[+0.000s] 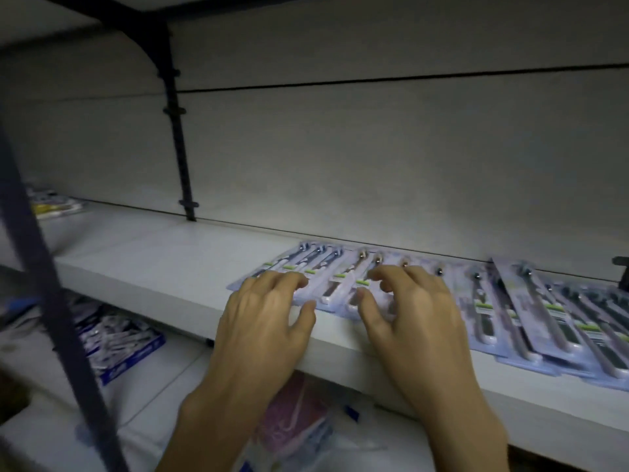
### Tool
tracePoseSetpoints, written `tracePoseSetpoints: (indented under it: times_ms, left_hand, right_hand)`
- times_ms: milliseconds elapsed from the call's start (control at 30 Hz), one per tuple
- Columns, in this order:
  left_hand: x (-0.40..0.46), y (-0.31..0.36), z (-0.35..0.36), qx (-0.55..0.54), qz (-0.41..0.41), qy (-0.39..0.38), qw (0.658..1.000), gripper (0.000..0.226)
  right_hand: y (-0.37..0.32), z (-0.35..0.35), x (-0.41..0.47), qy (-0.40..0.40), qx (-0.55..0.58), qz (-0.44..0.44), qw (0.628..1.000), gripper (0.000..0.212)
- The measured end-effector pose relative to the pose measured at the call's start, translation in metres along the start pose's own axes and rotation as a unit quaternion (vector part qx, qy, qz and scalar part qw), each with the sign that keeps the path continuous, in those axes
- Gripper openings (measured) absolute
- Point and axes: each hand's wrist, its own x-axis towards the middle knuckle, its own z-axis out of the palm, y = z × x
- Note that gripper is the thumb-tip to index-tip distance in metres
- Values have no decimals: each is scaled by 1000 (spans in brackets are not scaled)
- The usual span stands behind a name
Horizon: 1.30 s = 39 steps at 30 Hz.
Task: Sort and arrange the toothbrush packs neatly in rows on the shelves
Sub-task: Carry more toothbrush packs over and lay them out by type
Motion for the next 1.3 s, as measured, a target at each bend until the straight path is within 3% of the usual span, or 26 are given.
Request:
tracePoseSetpoints:
  times_ms: [333,633,867,1000,1300]
  left_hand:
    - [-22,-96,-74,67,-51,22,996,29]
    - [-53,-214,-153,58,-89,48,993,23]
    - [-84,-328,-227,96,-138,92,981,22]
    - [-89,-382,-250,121,-174,98,972,22]
    - [-60,-483,-252,113,-167,147,968,21]
  right_hand:
    - [-111,54,-13,0,51,-53,997,20]
    - [-268,115,-55,1,114,-88,990,25]
    - [-373,174,-78,-42,153,-113,981,30]
    - [-412,203,-81,-61,148,-116,980,30]
    - [-466,282,-54,-90,169,-132,973,26]
